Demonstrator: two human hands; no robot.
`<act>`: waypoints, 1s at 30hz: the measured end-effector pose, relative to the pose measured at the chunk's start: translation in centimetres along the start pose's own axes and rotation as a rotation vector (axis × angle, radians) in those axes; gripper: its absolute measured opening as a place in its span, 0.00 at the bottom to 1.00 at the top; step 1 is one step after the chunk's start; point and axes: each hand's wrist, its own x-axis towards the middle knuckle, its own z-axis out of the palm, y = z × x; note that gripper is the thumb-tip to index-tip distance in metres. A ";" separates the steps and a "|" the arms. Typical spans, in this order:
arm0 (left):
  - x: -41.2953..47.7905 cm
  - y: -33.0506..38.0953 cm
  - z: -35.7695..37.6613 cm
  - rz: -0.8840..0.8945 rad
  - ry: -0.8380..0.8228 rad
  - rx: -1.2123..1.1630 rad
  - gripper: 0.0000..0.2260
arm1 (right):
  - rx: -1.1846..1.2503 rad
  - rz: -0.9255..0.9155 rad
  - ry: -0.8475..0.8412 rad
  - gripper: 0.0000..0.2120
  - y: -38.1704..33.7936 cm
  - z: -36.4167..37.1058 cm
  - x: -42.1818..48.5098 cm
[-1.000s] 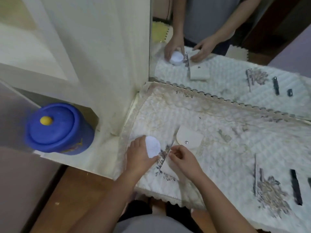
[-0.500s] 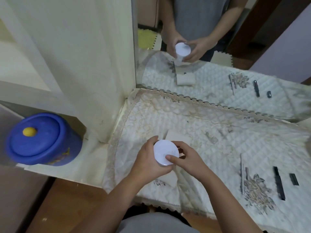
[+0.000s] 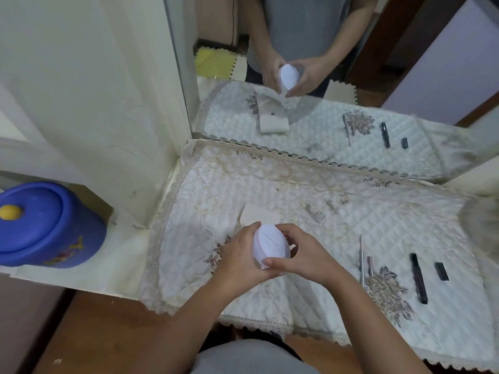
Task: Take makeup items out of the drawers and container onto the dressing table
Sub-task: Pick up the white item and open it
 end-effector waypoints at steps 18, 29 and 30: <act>-1.5 -0.9 0.2 0.083 -0.041 -0.021 0.34 | 0.306 -0.050 -0.053 0.22 1.0 -2.8 -0.1; -1.6 -3.3 -0.9 0.146 0.095 0.074 0.37 | 0.598 0.137 0.032 0.30 -0.3 -0.3 2.2; -1.7 -3.4 -1.0 0.154 0.113 0.074 0.38 | 0.623 0.155 0.034 0.31 -0.5 0.1 2.5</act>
